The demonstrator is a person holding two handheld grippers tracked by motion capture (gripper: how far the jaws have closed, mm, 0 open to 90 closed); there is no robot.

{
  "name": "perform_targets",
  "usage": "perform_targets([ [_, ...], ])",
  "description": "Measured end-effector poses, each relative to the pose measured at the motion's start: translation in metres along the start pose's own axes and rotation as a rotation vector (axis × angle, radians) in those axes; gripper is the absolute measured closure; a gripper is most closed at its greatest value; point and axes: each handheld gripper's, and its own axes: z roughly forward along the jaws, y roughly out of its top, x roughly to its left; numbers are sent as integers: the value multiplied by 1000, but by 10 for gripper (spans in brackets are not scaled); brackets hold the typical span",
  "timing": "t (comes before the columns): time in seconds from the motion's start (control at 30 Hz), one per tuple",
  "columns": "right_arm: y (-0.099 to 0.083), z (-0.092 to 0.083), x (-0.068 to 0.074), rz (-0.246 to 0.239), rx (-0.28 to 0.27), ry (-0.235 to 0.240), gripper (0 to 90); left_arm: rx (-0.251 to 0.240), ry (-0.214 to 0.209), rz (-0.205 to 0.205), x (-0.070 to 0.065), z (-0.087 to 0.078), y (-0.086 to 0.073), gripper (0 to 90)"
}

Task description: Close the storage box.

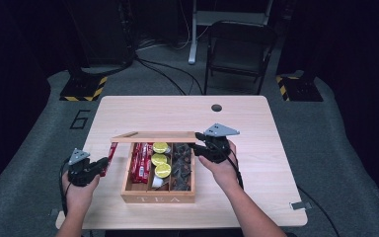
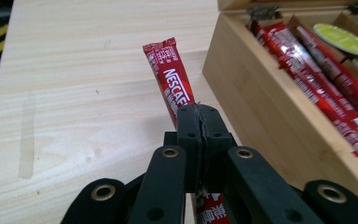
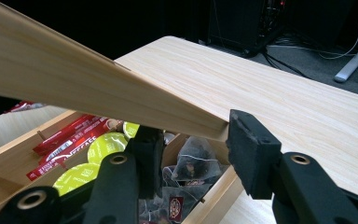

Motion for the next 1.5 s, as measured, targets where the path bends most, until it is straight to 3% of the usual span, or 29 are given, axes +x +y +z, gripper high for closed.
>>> perform_targets([
  [0.13,0,0,0,-2,-1,4,562,38,15,12,2,7,-4,882],
  [0.2,0,0,0,-3,-1,4,562,31,21,17,2,8,-5,882],
  [0.6,-1,0,0,-3,4,4,561,122,48,-13,12,20,-16,881],
  [1.17,-1,0,1,-3,5,5,561,166,90,-6,14,24,-19,873],
  [1.27,-1,0,0,-2,4,5,560,155,111,6,13,25,-20,849],
  [1.4,-1,0,0,-2,5,5,561,137,106,-14,14,24,-19,720],
  [1.5,-1,0,0,-2,5,5,561,140,102,-18,13,23,-19,684],
])
